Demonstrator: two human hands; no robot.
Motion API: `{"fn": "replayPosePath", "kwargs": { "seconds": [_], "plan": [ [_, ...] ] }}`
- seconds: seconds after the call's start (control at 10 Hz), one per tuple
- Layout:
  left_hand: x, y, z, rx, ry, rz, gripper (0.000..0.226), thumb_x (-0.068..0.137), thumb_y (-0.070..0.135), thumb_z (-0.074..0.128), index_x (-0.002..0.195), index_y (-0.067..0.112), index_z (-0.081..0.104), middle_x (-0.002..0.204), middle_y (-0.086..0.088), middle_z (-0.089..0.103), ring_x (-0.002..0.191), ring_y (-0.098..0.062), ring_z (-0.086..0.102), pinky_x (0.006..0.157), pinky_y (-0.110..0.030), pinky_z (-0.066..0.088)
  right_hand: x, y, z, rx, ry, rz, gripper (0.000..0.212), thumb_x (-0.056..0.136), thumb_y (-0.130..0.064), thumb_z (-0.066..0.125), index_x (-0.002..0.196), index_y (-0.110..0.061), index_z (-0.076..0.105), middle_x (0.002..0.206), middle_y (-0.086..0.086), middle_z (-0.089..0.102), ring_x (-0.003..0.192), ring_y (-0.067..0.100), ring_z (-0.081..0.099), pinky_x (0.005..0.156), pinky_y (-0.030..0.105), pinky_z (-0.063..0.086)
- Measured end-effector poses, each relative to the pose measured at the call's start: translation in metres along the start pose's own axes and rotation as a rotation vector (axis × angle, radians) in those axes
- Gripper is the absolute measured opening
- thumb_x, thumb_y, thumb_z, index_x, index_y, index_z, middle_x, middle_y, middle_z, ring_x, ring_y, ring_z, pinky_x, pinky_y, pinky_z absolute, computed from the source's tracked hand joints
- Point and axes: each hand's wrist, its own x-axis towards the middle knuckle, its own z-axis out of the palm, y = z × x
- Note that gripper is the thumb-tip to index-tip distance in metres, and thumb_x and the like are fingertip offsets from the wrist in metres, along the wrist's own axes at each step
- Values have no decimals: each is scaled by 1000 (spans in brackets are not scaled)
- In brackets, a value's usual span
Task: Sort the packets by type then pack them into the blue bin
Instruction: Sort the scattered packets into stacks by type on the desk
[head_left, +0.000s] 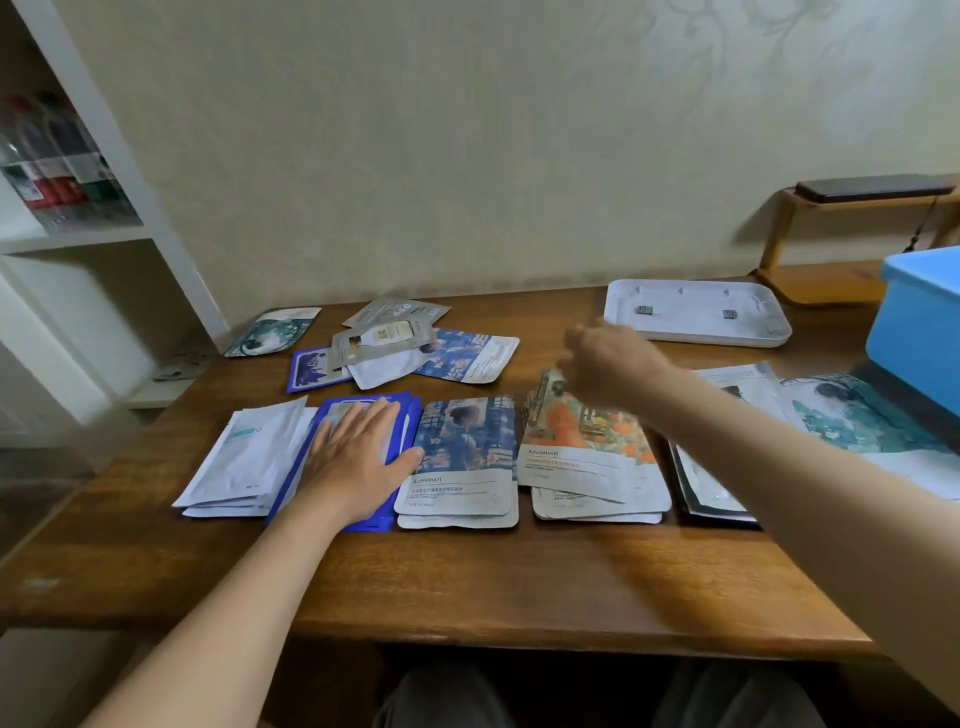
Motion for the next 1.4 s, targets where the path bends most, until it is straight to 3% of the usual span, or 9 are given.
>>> {"fn": "replayPosePath", "kwargs": {
  "seconds": [0.1, 0.2, 0.6, 0.7, 0.8, 0.9, 1.0, 1.1, 1.4],
  "plan": [
    [0, 1, 0, -8, 0, 2, 78, 99, 68, 38, 163, 33, 10, 172, 10, 4, 159, -15, -1, 128, -45, 1, -24, -31, 23, -57, -235, -49, 64, 101, -63, 30, 153, -27, 25, 158, 17, 29, 144, 44, 31, 112, 63, 33],
    [-1, 2, 0, -8, -3, -1, 78, 99, 67, 38, 163, 33, 10, 172, 10, 4, 159, -15, -1, 128, -45, 0, -35, -35, 42, -134, -362, -103, 75, 99, -69, 17, 160, -32, -6, 169, 14, -8, 154, 42, -6, 119, 68, 6],
    [0, -1, 0, -9, 0, 5, 79, 98, 69, 38, 163, 33, 10, 172, 10, 4, 159, -15, -1, 128, -46, 1, -50, -16, 48, -175, -388, -209, 69, 102, -64, 12, 161, -33, -7, 169, 7, -14, 155, 32, -17, 123, 61, -5],
    [0, 1, -1, -12, -6, 4, 80, 98, 69, 37, 164, 33, 9, 172, 10, 3, 159, -15, -2, 128, -46, 0, -52, -17, 44, -162, -386, -207, 69, 102, -63, 15, 162, -32, -1, 170, 8, -10, 155, 33, -13, 122, 62, -3],
    [0, 0, -1, -9, -8, 7, 80, 98, 69, 37, 163, 33, 8, 172, 10, 2, 159, -15, -3, 128, -46, 0, -45, -24, 33, -135, -261, -226, 62, 105, -54, 28, 159, -28, 17, 169, 10, 7, 156, 34, 4, 122, 64, 7],
    [0, 0, 1, -16, -4, 13, 81, 98, 70, 36, 163, 33, 8, 172, 10, 2, 159, -15, -3, 128, -46, 0, -19, -38, 24, -105, -60, -241, 52, 100, -34, 54, 147, -20, 39, 158, 13, 34, 145, 35, 34, 115, 57, 33],
    [0, 0, 1, -20, 12, 24, 81, 97, 70, 37, 163, 32, 10, 172, 10, 4, 159, -15, -2, 128, -46, 1, 19, -46, 27, -103, -3, -219, 46, 93, -17, 63, 136, -16, 48, 138, 11, 51, 123, 32, 53, 95, 44, 47],
    [-1, 0, 1, -21, 10, 25, 80, 97, 69, 37, 163, 32, 10, 172, 10, 4, 159, -15, -1, 128, -47, 3, 53, -52, 30, -172, -40, -203, 39, 90, -12, 64, 127, -16, 53, 125, 9, 54, 115, 30, 56, 81, 38, 44],
    [0, -3, 1, -20, 5, 26, 82, 97, 70, 36, 163, 33, 7, 172, 12, 1, 158, -12, -6, 128, -44, -3, 103, -59, 47, -290, -149, -226, 39, 93, -23, 66, 131, -17, 57, 126, 9, 57, 118, 29, 58, 79, 35, 44]
  ]
}}
